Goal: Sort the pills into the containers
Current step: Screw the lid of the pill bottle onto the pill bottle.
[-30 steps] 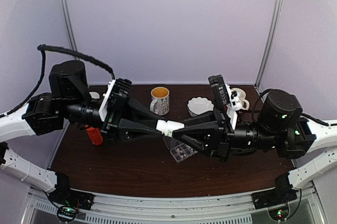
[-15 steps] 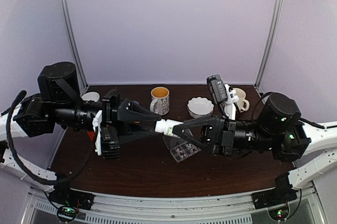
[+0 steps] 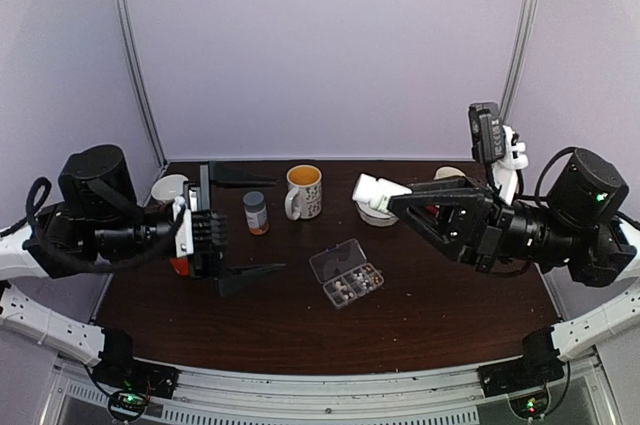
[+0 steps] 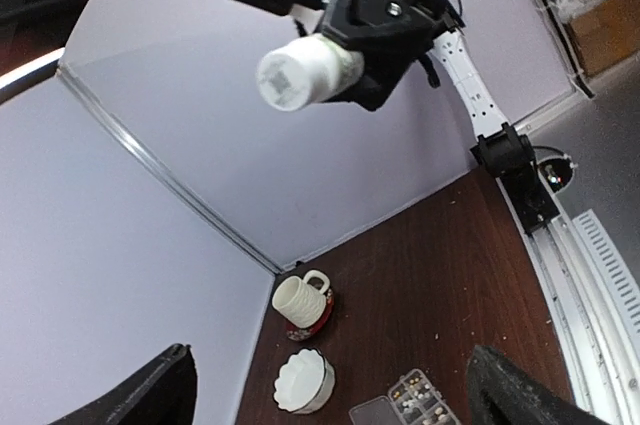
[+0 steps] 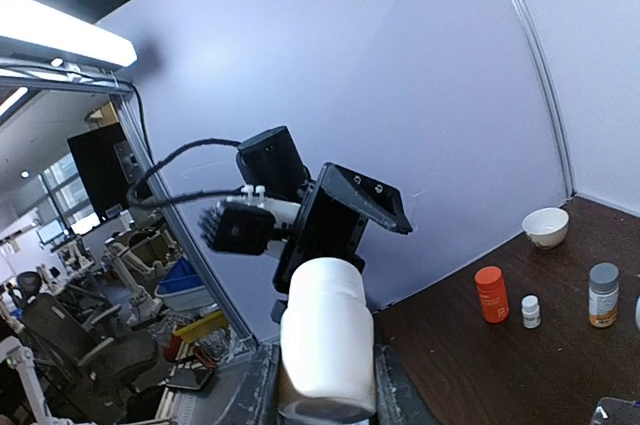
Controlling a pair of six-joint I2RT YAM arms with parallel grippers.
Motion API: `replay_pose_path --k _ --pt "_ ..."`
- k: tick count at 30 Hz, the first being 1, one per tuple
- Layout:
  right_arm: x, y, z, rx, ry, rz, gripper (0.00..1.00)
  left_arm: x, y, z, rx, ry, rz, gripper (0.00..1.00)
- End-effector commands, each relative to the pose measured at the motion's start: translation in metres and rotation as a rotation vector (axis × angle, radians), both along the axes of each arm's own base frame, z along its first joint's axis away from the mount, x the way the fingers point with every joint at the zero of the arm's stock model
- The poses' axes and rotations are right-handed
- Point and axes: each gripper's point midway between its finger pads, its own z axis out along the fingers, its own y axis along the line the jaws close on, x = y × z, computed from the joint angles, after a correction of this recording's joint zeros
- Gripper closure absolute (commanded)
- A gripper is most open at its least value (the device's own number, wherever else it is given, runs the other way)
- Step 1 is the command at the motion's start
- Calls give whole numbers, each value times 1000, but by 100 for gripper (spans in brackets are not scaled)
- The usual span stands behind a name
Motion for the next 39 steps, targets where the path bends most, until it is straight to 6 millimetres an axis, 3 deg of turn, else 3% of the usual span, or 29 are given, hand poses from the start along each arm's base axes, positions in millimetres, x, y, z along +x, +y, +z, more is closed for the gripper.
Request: replay_pose_path --k 1,4,8,15,17,25,39 --pt "10 -7 -11 -135 -227 -95 100 6 17 55 -310 489 40 2" --pt "9 -3 -14 -171 -323 -99 100 1 10 64 -366 798 -16 2" --pt "11 9 -23 -233 -415 -120 100 -2 -4 59 -339 1085 -37 3" --pt "7 22 -32 -315 -593 -170 100 -9 -1 61 -371 1393 -172 3" --pt "5 26 -32 -335 -636 -178 100 -11 -2 58 -354 1435 -180 3" --pt "-1 37 -25 -333 -706 -181 100 -26 -29 39 -188 1588 -227 29" --pt "2 37 -35 -371 -710 -188 100 -27 -37 42 -178 1598 -259 40"
